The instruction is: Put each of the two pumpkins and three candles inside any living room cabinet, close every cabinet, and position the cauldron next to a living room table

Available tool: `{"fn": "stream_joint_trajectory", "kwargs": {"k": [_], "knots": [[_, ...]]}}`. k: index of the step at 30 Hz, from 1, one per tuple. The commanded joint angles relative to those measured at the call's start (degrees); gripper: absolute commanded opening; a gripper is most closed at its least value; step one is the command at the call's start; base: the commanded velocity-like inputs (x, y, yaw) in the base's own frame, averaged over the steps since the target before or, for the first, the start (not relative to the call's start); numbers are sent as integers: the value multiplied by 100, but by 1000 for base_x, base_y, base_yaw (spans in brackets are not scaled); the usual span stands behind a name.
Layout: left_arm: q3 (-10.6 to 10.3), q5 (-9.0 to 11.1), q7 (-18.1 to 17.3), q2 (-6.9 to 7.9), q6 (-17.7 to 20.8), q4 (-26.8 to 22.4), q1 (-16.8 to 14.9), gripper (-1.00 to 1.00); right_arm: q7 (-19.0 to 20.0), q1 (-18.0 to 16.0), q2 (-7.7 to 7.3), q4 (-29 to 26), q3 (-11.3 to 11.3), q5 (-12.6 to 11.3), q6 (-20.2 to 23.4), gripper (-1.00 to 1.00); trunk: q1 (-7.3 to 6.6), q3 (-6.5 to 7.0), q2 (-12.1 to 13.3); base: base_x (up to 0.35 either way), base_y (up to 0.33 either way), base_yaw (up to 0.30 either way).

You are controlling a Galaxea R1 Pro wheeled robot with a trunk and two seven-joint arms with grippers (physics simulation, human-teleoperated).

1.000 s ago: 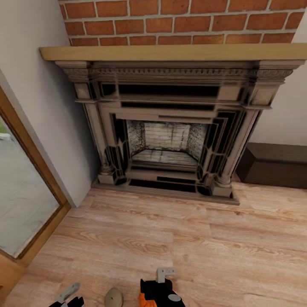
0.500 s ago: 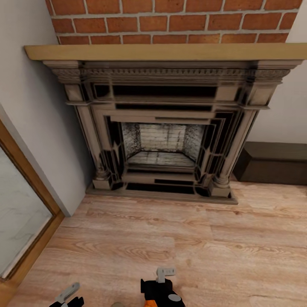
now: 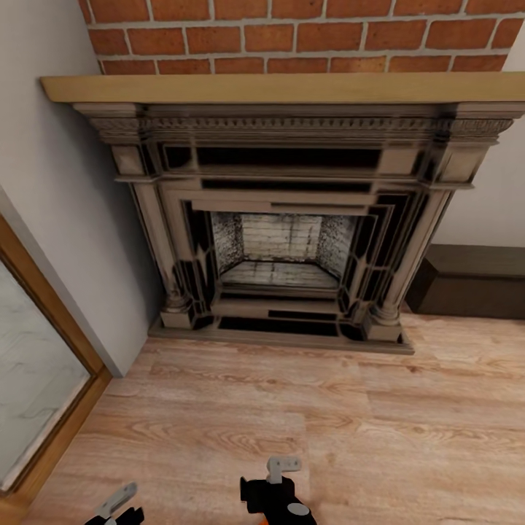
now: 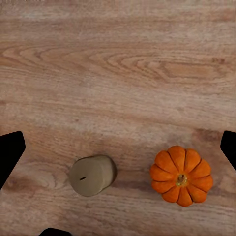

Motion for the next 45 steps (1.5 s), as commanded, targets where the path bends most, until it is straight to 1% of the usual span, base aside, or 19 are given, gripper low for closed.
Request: {"fn": "stream_joint_trajectory", "kwargs": {"k": [1, 12, 14, 15, 16, 19, 20, 21, 23, 24, 25, 26, 28, 33, 37, 45], "knots": [[46, -10, 16, -5, 38, -17, 0, 100, -42, -6, -3, -10, 23, -22, 19, 100, 1, -5, -2, 153, -52, 0], [36, -5, 10, -21, 38, -20, 0, 100, -38, -6, -4, -2, 23, -23, -5, 100, 1, -5, -2, 51, -25, 0], [-57, -5, 7, -36, 49, -52, -1, 100, -40, -6, -4, -10, 23, -23, -16, 100, 1, -5, -2, 1, -1, 0], [-179, -3, -62, -49, 81, -81, -8, 100, -39, -6, -4, -14, 19, -26, -28, 100, 1, -5, -2, 0, 0, 0], [-253, -3, -198, -57, 106, -108, -19, 100, -39, -6, -4, -16, 17, -27, -35, 100, 1, -5, -2, 0, 0, 0], [-364, -2, -890, -66, 287, -311, -41, 100, -40, -6, -9, -9, 12, -32, -47, 100, 1, -5, -2, 0, 0, 0], [-383, -2, -1190, -68, 507, -472, -47, 100, -25, -6, -14, -2, 4, -45, -49, 100, 1, -5, -2, 0, 0, 0], [-390, -2, -1306, -82, 650, -584, -49, 100, -12, -6, -23, 1, 1, -62, -50, 100, 1, -5, -2, 0, 0, 0], [-406, -13, -1425, -178, 806, -752, -51, 100, 4, -6, -74, 14, -2, -141, -55, 100, 1, -5, -2, 0, 0, 0], [-410, -17, -1441, -204, 827, -779, -51, 100, 8, -6, -92, 17, -2, -168, -56, 100, 1, -5, -2, 0, 0, 0], [-421, -27, -1472, -268, 854, -825, -52, 100, 12, -6, -144, 14, -3, -266, -58, 100, 1, -5, -2, 0, 0, 0], [-431, -30, -1487, -297, 816, -849, -52, 100, 16, -6, -174, 7, -3, -361, -59, 100, 1, -5, -2, 0, 0, 0], [-435, -24, -1514, -314, 703, -862, -47, 100, 20, -6, -190, -2, 2, -428, -60, 100, 1, -5, -2, 0, 0, 0], [-427, 20, -1577, -267, 500, -844, -28, 100, 31, -6, -189, -2, 5, -466, -53, 100, 1, -5, -2, 0, 0, 0], [-429, -20, -1554, -291, 467, -833, -19, 100, 32, -6, -186, 18, 9, -468, -61, 100, 1, -5, -2, 0, -140, 0], [-429, -20, -1532, -273, 461, -822, -17, 100, 40, -6, -175, 47, 14, -434, -135, 100, 1, -5, -2, 0, -56, -38]]}}
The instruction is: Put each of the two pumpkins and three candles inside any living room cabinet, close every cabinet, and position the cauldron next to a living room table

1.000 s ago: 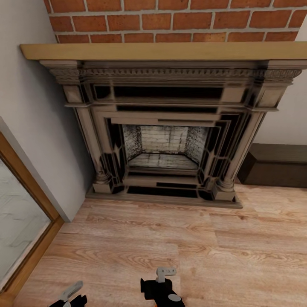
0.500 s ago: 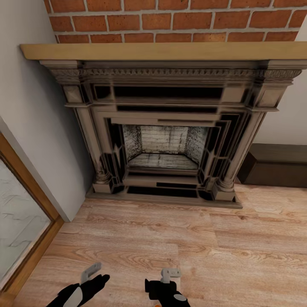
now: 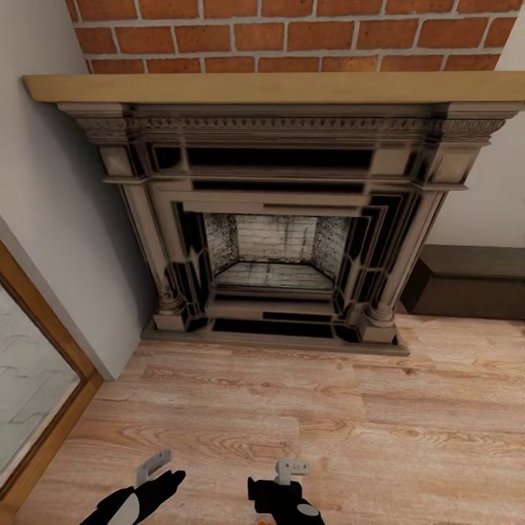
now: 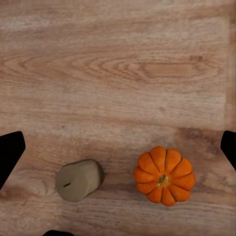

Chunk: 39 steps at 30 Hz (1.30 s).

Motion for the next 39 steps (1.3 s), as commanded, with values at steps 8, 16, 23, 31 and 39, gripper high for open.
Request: {"fn": "stream_joint_trajectory", "kwargs": {"k": [8, 16, 23, 31, 39], "knots": [[32, 45, 12, 17, 2, 2, -1, 100, -43, -6, 16, -14, 51, 14, -2, 100, -1, -5, -2, 0, -1, -13], [33, 58, 44, 18, -321, 10, 8, 100, -43, -6, 1, -14, 50, 28, -77, 100, -1, -5, -2, 0, 0, 0], [55, 66, 47, 34, -347, 11, 8, 100, -32, -6, -17, -31, 57, 25, -273, 100, 87, -76, -163, 0, 0, 0], [72, 99, 51, 127, -349, 14, 8, 100, 49, -6, -28, -1285, 14, 21, 95, 100, 263, -220, -484, 0, 0, 0], [85, 103, 293, 138, -324, 40, 8, 100, 20, -25, -80, -2128, -262, 136, 721, 100, 439, -364, -804, 0, 0, 0]]}}
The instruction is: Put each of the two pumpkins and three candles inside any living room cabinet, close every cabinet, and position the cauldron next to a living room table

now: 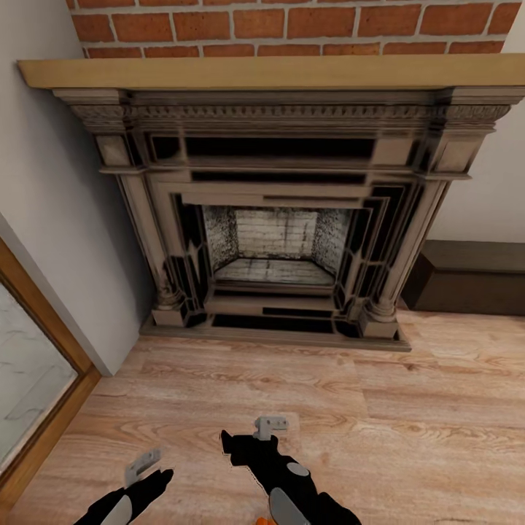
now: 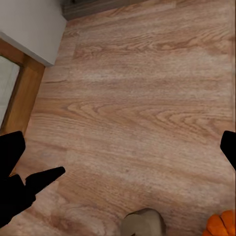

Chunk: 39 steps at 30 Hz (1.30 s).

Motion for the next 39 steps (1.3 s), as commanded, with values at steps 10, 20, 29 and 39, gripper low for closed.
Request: {"fn": "stream_joint_trajectory", "kwargs": {"k": [10, 20, 29, 39], "knots": [[-1, 41, 262, -5, 133, -1, -1, 100, -50, -12, -8, -234, -570, 239, 421, 100, 220, -185, -405, 0, 0, 0], [-31, -14, 256, 7, 739, 5, -1, 100, -243, -12, 10, -1409, -1293, 223, 1980, 100, 439, -364, -806, 0, 0, 0], [-54, -13, 271, -1, 811, 8, -1, 100, -393, -12, 9, -1526, -1808, 161, 2437, 100, 637, -526, -1167, 0, 0, 0], [-67, -20, 266, -11, 812, 8, -1, 100, -395, -12, 10, -1526, -1817, 156, 2610, 100, 856, -705, -1568, 0, 0, 0]]}}
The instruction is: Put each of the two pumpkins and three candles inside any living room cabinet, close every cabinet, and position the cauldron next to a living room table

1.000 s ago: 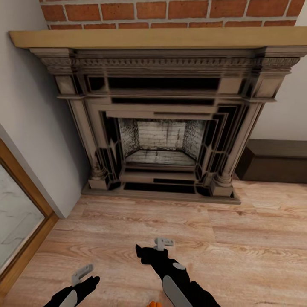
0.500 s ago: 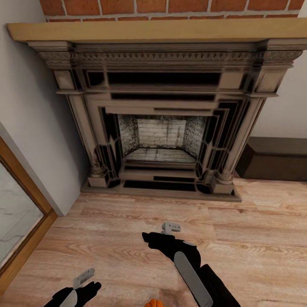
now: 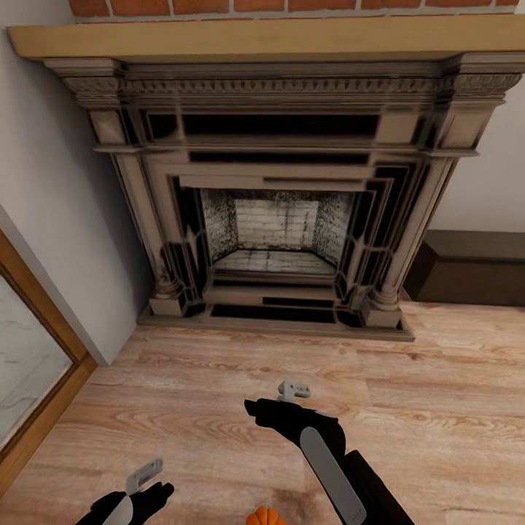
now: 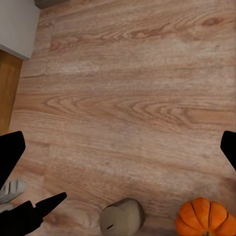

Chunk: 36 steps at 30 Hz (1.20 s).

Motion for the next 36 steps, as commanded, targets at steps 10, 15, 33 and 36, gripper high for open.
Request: {"fn": "stream_joint_trajectory", "kwargs": {"k": [10, 15, 33, 36], "knots": [[5, 31, 8, -17, 53, -11, 0, 100, -59, -4, -1, 2, -2, -69, 55, 100, 219, -185, -405, 0, 0, 0], [-150, 43, 17, -28, 54, -11, 0, 100, -59, -5, -1, -1, -5, -76, 130, 100, 329, -275, -605, 0, 0, 0], [-434, 49, 21, -138, 54, -11, 0, 100, -51, -4, -17, -635, 12, -495, 351, 100, 724, -598, -1327, 0, 0, 0], [-472, 49, 23, -174, 54, -11, 0, 100, -47, -4, -24, -876, 24, -683, 351, 100, 790, -652, -1447, 0, 0, 0]]}}
